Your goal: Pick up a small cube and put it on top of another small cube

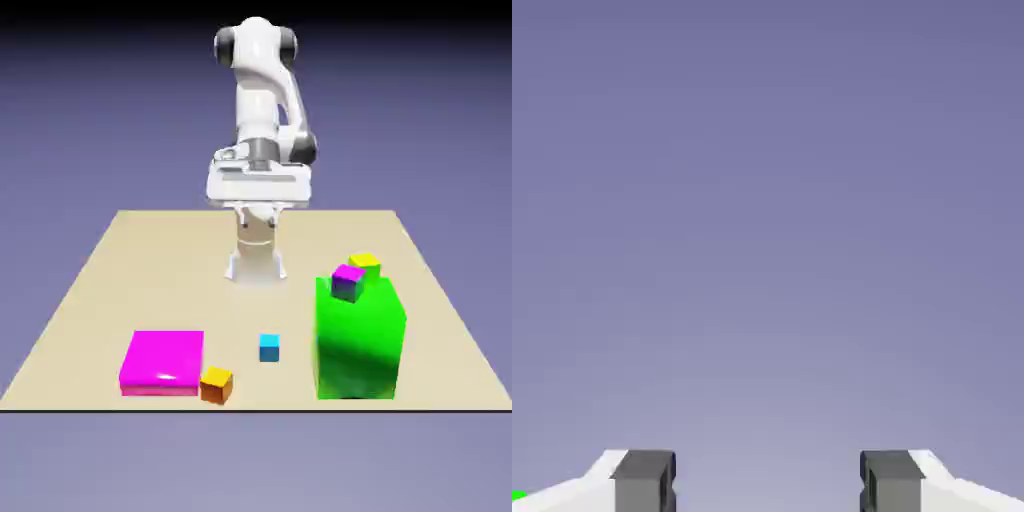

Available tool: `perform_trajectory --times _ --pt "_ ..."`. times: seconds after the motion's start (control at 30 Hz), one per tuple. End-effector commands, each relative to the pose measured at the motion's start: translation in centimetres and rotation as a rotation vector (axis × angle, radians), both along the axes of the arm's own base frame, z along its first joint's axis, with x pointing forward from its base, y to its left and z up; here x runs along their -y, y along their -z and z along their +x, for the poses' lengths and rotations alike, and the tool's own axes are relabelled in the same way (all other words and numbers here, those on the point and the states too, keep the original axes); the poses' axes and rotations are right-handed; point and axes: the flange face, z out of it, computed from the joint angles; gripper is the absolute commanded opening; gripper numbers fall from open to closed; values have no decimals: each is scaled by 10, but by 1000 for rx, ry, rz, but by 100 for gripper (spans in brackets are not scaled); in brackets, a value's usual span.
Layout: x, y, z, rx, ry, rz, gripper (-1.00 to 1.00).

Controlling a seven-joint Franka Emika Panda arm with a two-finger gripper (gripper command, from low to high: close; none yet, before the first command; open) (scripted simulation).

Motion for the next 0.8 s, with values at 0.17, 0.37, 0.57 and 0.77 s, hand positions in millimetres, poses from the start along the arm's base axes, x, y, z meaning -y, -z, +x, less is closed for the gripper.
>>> perform_trajectory --times 0.17,0.37,0.57,0.77 --pt "-22 71 12 -205 -308 -161 0" --pt "-43 144 10 -398 -638 -338 0" --pt "-54 210 -4 -583 -979 -529 0" --pt "-52 261 -19 -744 -1278 -708 0"
